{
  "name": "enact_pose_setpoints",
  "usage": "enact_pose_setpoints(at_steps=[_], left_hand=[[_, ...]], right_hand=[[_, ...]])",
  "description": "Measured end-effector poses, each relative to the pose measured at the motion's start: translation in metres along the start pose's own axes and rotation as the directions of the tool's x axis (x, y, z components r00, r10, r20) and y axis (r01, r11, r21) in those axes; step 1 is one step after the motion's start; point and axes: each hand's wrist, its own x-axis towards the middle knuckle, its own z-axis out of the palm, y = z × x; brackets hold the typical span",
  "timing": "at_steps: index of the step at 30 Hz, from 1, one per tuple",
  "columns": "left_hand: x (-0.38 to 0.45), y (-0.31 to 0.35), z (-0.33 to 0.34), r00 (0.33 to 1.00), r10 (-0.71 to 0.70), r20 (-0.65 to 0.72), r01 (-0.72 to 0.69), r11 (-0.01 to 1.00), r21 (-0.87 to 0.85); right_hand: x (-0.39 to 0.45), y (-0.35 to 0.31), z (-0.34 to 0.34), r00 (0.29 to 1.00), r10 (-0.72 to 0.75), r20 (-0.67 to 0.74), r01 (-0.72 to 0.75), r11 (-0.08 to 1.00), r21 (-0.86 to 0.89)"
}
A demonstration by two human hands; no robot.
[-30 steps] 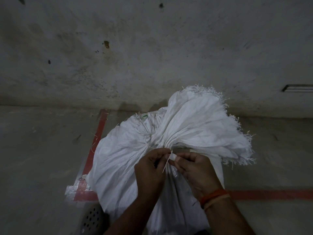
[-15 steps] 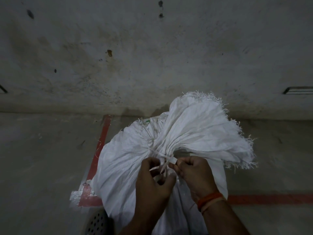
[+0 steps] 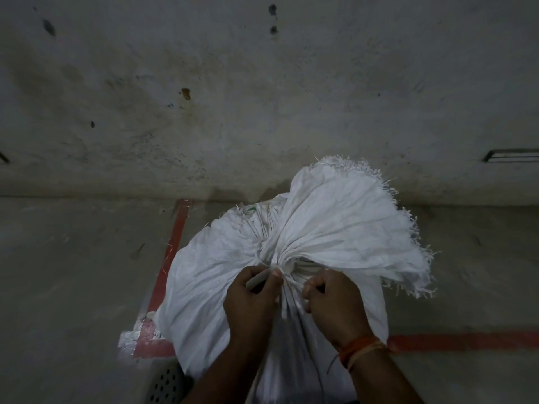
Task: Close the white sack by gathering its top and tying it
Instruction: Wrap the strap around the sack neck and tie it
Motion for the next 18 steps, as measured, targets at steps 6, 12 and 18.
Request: enact_pose_setpoints(at_steps=[6,12,18], left_hand=[[0.004,-0.003,0.001,0.997,-0.039,0.072,0.045,0.995,-0.09],[0.015,-0.005,-0.005,1.0,-0.028,0.009,0.029,0.994,-0.107],[0.015,-0.002,0.002,0.998,0.042,0.049,-0.036,0.991,-0.13]], right_hand=[[-0.011,0.0,-0.003,0.999,-0.051,0.012,0.052,0.978,-0.202],[-0.019,0.0,-0.031,1.0,0.029,0.001,-0.027,0.953,-0.302],[-0.043,-0.012,-0.038,0.996,-0.073,0.043,0.082,0.956,-0.281]])
